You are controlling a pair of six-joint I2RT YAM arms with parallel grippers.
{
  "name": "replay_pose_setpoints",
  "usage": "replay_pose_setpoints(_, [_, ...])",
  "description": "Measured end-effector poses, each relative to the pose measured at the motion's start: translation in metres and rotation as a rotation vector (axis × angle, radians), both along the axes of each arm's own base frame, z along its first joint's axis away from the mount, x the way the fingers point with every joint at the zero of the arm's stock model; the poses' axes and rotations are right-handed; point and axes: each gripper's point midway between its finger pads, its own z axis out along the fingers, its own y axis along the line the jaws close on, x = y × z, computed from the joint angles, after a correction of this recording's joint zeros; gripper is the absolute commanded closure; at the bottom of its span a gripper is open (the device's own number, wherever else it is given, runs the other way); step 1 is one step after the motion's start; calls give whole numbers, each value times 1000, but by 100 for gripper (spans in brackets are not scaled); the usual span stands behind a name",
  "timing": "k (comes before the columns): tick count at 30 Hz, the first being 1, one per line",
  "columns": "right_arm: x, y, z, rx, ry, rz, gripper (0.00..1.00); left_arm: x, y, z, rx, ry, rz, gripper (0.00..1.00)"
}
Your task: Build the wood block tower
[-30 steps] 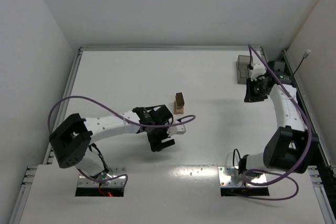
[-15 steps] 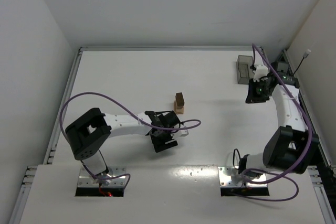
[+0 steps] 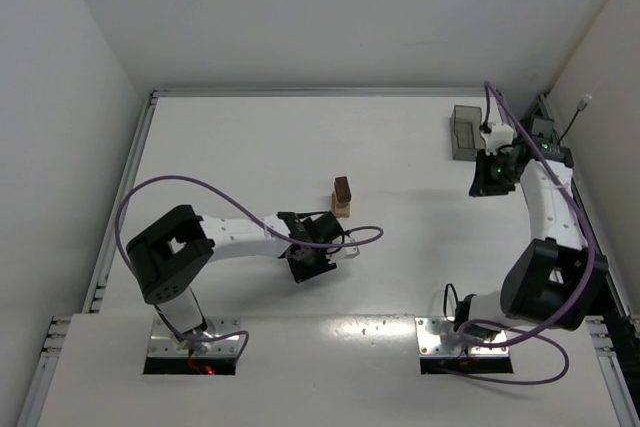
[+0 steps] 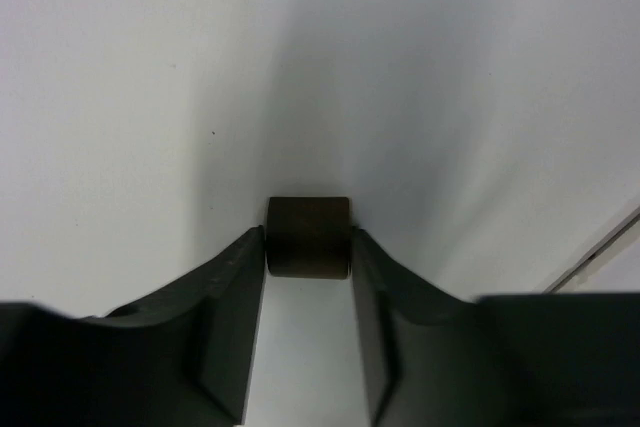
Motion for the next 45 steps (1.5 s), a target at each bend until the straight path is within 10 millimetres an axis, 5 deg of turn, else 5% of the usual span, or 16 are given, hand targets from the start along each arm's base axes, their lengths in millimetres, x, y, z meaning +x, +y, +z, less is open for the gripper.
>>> replay_pose_setpoints(2, [0,-1,0,0,0,-3,95,-1,0,0,-2,4,2,77])
replay_pose_setpoints(4, [-1,-2,1,0,1,-6,95,-1,-1,0,-4,6,-3,100])
replay_pose_setpoints(12, [-3,5,0,37,15,-2,95,4,-4,22,-47,-40,69,100])
replay_pose_setpoints(19, [-8,16,-3,102,32,-1,95,51,-10,110,-201,-296,471,100])
replay_pose_setpoints(25, [-16,22,-11,131,66,-10,94,73,-50,184,-378,-305,624,100])
replay_pose_setpoints(29, [-16,23,-11,142,65,-11,94,89,-83,210,-449,-277,678,100])
replay_pose_setpoints(36, [-18,20,-9,143,55,-25,94,125,-129,203,-457,-292,747,100])
replay_pose_setpoints(45, [-22,21,-7,142,47,-25,94,156,-125,174,-376,-314,822,100])
